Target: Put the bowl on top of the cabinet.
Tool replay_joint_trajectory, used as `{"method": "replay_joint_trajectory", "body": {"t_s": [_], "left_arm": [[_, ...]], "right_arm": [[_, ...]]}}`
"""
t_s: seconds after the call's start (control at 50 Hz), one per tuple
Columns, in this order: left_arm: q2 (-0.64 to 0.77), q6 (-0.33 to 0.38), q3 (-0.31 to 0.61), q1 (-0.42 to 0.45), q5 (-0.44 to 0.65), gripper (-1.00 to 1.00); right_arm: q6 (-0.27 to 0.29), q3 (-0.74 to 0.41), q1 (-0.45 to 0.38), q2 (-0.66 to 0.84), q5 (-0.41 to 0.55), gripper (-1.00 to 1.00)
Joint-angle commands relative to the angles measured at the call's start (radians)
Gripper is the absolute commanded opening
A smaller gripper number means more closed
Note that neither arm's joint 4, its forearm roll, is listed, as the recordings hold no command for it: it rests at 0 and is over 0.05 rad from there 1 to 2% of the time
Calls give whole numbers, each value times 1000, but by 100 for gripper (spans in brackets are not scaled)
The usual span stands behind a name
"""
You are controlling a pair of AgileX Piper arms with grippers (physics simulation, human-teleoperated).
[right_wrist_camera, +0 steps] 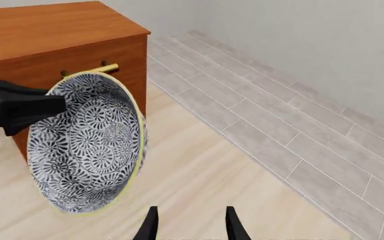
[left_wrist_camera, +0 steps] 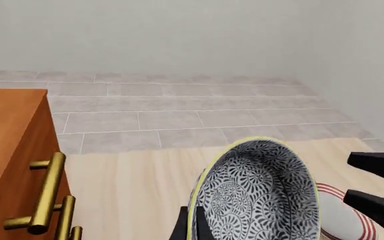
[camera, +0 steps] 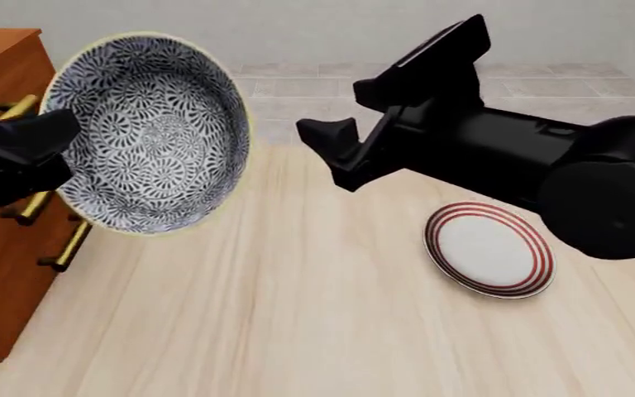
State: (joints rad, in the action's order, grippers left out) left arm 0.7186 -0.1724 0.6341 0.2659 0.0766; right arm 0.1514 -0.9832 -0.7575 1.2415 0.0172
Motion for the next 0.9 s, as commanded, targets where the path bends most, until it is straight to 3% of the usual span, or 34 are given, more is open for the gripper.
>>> {"method": "replay_joint_trajectory", "body": {"t_s": [0.02, 0.1, 0.12, 0.16, 0.18, 0.26, 0.46, 0.48, 0.56, 0.66, 0.68, 0.74, 0.9], "left_arm": [[-58, 18, 103, -3, 107, -100], [-72, 8, 141, -14, 149, -100], [-67, -37, 144, 2, 154, -100], [-76, -41, 164, -8, 188, -100], [-71, -86, 162, 7, 190, -100], [-92, -57, 208, -7, 245, -100], [-105, -116, 264, -39, 301, -100], [-96, -60, 284, -92, 330, -100], [-87, -120, 287, -101, 334, -100], [-47, -139, 314, -157, 377, -100], [-57, -111, 330, -191, 386, -100], [-42, -153, 337, -192, 397, -100], [-11, -169, 380, -207, 444, -100]], "right_arm": [[-19, 5, 0, 25, -11, 100], [-22, 3, -1, 26, -8, 100], [-23, 2, -1, 27, -8, 100], [-27, 0, -5, 28, -8, 100], [-28, 0, -5, 29, -9, 100], [-32, 2, -2, 41, -16, 100], [-39, 0, -2, 40, -13, 100], [-39, -1, 0, 42, -14, 100], [-40, 0, 0, 43, -17, 100], [-40, 0, 4, 39, -15, 100], [-41, 0, 4, 38, -15, 100], [-39, 1, 6, 36, -14, 100], [-39, -1, 8, 36, -13, 100]]}}
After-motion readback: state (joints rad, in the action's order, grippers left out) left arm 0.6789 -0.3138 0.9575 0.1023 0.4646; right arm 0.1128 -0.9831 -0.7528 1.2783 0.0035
